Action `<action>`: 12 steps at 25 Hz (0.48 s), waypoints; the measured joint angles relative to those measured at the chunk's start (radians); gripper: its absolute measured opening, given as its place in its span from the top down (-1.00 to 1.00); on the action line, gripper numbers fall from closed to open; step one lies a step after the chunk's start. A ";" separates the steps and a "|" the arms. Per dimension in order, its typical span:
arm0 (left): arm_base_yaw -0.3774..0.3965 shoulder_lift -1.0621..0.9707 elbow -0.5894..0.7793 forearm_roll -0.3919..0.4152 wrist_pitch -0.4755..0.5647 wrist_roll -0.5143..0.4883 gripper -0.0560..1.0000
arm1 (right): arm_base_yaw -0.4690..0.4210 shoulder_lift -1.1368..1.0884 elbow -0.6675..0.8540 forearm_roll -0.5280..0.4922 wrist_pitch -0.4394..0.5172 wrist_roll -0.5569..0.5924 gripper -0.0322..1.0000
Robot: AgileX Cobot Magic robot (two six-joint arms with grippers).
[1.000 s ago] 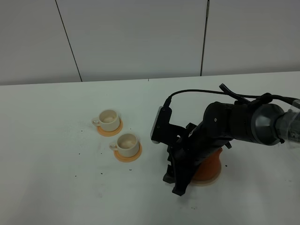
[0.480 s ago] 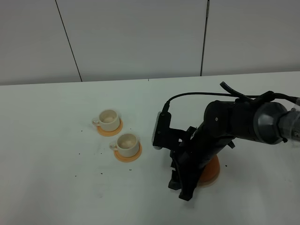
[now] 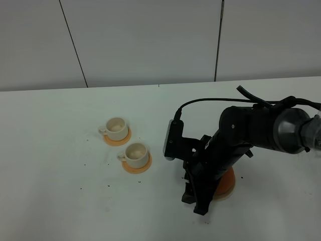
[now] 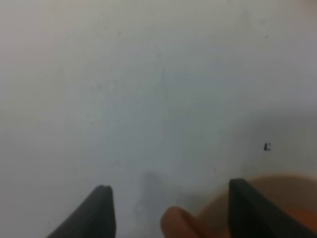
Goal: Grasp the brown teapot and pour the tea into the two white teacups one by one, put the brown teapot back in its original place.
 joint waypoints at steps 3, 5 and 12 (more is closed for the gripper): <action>0.000 0.000 0.000 0.000 0.000 0.000 0.41 | 0.000 -0.017 0.000 0.014 -0.011 0.000 -0.01; 0.000 0.000 0.000 0.000 0.000 0.000 0.41 | 0.000 -0.026 0.000 0.032 -0.014 0.000 -0.01; 0.000 0.000 0.000 0.000 0.000 0.000 0.41 | 0.029 -0.027 0.000 0.051 0.021 0.001 -0.01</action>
